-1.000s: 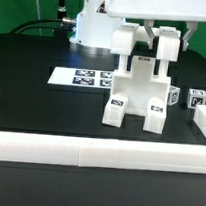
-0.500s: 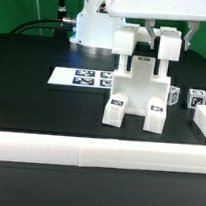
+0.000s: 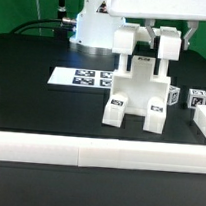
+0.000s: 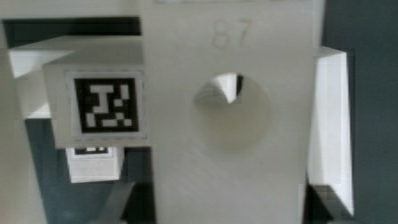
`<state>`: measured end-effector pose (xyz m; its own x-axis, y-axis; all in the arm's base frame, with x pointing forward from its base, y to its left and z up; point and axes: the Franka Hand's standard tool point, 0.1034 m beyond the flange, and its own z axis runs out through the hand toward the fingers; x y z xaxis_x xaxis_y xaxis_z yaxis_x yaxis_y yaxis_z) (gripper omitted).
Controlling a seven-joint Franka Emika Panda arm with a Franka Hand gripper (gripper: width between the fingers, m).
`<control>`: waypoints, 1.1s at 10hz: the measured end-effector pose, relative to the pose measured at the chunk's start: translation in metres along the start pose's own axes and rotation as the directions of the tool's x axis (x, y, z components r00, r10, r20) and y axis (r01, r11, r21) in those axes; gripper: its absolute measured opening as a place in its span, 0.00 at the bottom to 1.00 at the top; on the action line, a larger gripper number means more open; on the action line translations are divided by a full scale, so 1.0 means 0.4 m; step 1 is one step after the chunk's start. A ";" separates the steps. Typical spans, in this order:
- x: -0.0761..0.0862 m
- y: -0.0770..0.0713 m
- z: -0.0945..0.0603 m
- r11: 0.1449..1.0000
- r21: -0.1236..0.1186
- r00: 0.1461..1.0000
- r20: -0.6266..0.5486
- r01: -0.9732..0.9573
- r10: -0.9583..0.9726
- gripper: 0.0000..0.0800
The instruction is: Assemble chair
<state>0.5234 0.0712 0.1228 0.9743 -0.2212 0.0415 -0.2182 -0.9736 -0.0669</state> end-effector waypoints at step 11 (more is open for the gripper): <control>-0.012 -0.015 0.000 1.000 0.006 0.999 -0.020 -0.028 0.028 0.36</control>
Offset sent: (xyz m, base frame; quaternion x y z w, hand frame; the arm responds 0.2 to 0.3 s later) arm -0.0225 -0.0048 -0.0078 -0.0158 -0.0047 0.0221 0.9996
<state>0.5201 0.0781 0.1228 0.9665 -0.2497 0.0600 -0.2451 -0.9666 -0.0743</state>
